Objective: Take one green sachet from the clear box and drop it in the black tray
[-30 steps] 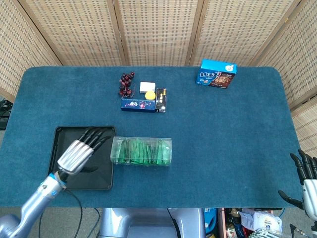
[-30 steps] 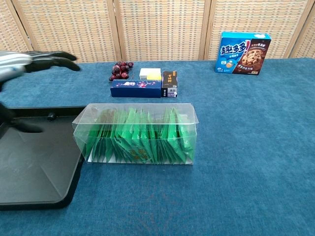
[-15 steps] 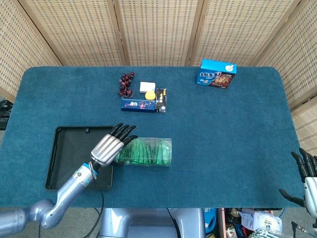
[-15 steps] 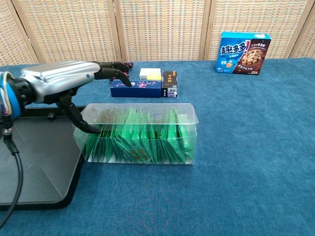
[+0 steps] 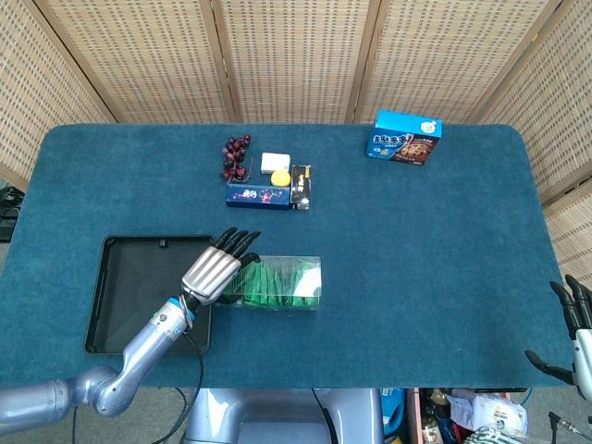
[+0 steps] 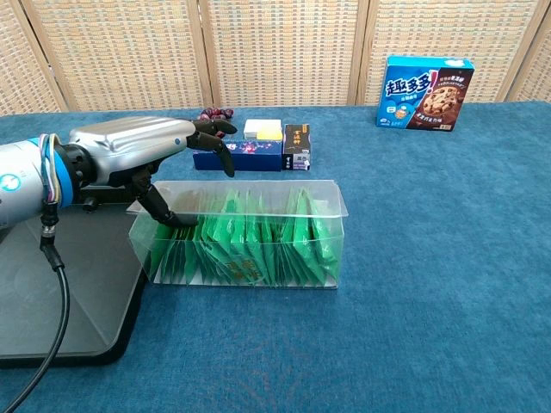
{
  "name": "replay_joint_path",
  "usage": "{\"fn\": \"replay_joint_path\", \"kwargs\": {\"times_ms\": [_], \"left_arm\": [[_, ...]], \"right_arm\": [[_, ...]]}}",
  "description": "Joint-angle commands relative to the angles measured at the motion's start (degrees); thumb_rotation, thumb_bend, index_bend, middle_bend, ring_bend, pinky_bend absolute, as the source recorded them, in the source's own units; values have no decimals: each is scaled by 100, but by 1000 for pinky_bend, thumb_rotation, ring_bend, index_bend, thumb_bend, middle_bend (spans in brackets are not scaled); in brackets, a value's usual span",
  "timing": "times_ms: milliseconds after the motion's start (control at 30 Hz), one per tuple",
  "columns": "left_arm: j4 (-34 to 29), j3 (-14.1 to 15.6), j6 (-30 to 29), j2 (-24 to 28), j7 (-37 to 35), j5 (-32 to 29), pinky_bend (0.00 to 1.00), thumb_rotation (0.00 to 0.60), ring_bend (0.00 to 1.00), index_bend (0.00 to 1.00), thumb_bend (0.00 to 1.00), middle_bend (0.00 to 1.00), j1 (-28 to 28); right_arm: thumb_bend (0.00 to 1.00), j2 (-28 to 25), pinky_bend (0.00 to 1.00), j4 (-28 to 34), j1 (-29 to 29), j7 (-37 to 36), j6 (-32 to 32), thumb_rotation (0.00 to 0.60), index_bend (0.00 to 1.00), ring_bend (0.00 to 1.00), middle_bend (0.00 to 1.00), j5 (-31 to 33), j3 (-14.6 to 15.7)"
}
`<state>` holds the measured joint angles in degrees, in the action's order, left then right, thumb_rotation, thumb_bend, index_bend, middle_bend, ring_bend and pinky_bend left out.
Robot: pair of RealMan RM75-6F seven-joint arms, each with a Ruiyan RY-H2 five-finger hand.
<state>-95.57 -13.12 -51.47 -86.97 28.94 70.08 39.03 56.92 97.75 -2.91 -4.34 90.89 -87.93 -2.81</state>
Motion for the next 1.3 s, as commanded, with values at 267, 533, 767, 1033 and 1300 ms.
{"fn": "replay_joint_path", "kwargs": {"times_ms": [267, 533, 767, 1033, 1300], "left_arm": [[-203, -164, -168, 209, -109, -298, 0, 600, 0, 335, 326, 0, 81], [-158, -504, 75, 390, -205, -1003, 0, 600, 0, 338, 347, 0, 383], [-117, -681, 147, 560, -424, -1425, 0, 600, 0, 338, 365, 0, 520], [244, -679, 342, 577, -750, -1708, 0, 600, 0, 349, 386, 0, 671], [338, -452, 784, 754, -732, -2182, 0, 600, 0, 422, 402, 0, 884]], "right_arm": [[0, -27, 0, -36, 22, -136, -72, 600, 0, 0, 0, 44, 3], [0, -12, 0, -67, 70, -151, -179, 600, 0, 0, 0, 142, -22], [0, -6, 0, -124, 130, -215, -327, 600, 0, 0, 0, 283, -58], [0, 17, 0, -179, 169, -204, -424, 600, 0, 0, 0, 409, -92], [0, 42, 0, -179, 188, -133, -461, 600, 0, 0, 0, 486, -114]]}}
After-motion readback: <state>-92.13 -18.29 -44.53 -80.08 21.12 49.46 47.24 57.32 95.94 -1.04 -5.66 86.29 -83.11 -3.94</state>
